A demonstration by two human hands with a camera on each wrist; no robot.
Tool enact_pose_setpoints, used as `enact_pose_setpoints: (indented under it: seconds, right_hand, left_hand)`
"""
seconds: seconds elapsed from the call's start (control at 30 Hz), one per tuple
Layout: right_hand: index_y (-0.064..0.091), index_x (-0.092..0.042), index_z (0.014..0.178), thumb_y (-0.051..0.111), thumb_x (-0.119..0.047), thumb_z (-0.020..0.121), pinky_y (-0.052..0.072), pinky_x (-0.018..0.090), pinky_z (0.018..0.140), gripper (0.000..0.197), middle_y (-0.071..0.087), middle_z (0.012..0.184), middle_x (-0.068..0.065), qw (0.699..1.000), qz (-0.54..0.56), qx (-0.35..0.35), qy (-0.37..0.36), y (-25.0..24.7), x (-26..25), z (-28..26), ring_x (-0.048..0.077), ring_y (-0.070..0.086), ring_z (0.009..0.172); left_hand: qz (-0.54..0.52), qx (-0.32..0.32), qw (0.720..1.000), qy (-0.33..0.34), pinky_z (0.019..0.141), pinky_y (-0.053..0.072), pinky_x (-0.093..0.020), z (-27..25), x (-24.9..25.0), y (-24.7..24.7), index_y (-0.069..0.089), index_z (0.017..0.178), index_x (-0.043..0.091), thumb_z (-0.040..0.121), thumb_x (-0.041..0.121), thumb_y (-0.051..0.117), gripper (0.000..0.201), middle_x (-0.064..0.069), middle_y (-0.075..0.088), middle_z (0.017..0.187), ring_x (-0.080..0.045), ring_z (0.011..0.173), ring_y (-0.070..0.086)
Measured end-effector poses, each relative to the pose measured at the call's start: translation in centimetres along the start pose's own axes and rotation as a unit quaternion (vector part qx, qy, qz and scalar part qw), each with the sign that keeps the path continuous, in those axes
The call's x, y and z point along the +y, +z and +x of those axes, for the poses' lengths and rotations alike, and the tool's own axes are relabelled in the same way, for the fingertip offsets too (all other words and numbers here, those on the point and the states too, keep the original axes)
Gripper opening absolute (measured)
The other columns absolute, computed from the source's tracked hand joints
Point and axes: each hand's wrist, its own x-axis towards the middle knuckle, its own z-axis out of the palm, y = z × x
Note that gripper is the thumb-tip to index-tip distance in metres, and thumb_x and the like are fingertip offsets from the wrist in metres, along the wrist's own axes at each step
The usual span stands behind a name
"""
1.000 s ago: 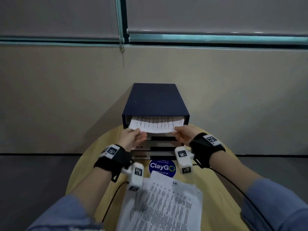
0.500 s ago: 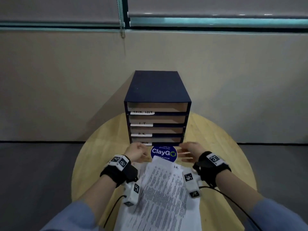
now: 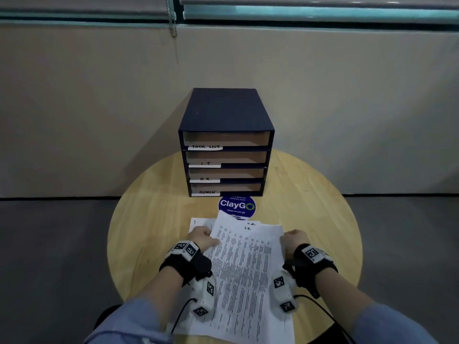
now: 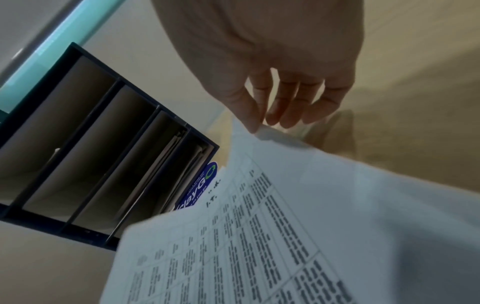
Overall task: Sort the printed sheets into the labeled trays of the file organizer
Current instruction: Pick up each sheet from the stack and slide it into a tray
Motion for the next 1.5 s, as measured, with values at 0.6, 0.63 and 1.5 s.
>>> enact_pose_setpoints:
  seconds: [0.6, 0.63, 1.5]
  right_hand:
    - [0.051, -0.009, 0.114, 0.060, -0.015, 0.092, 0.048, 0.033, 0.059, 0.024, 0.053, 0.087, 0.009, 0.950, 0.255, -0.174, -0.038, -0.8, -2.9, -4.4, 0.024, 0.053, 0.072]
    - [0.052, -0.009, 0.112, 0.059, -0.013, 0.092, 0.049, 0.033, 0.060, 0.021, 0.052, 0.087, 0.009, 0.950, 0.230, -0.209, -0.037, -0.7, -2.8, -4.9, 0.023, 0.053, 0.071]
    - [0.061, -0.012, 0.097, 0.065, -0.019, 0.089, 0.030, 0.020, 0.042, 0.011, 0.049, 0.076, 0.002, 0.957, 0.076, -0.257, -0.112, -3.5, -11.9, -0.7, 0.011, 0.041, 0.049]
  left_hand:
    - [-0.209, 0.021, 0.978, 0.007, 0.102, 0.045, -0.047, 1.0, -2.0, -4.4, 0.062, 0.100, 0.005, 0.096, 0.013, 0.046, 0.019, -0.018, 0.065, 0.115, -0.034, 0.109, 0.061]
    - [-0.218, 0.040, 0.975, 0.013, 0.101, 0.045, -0.048, 1.0, -1.6, -4.8, 0.062, 0.099, 0.004, 0.096, 0.013, 0.045, 0.020, -0.018, 0.065, 0.115, -0.034, 0.108, 0.061]
    - [-0.346, 0.016, 0.936, 0.071, 0.046, 0.052, -0.018, 1.0, 3.6, -8.3, 0.050, 0.124, 0.008, 0.098, 0.012, 0.048, 0.027, -0.008, 0.064, 0.097, -0.012, 0.054, 0.061]
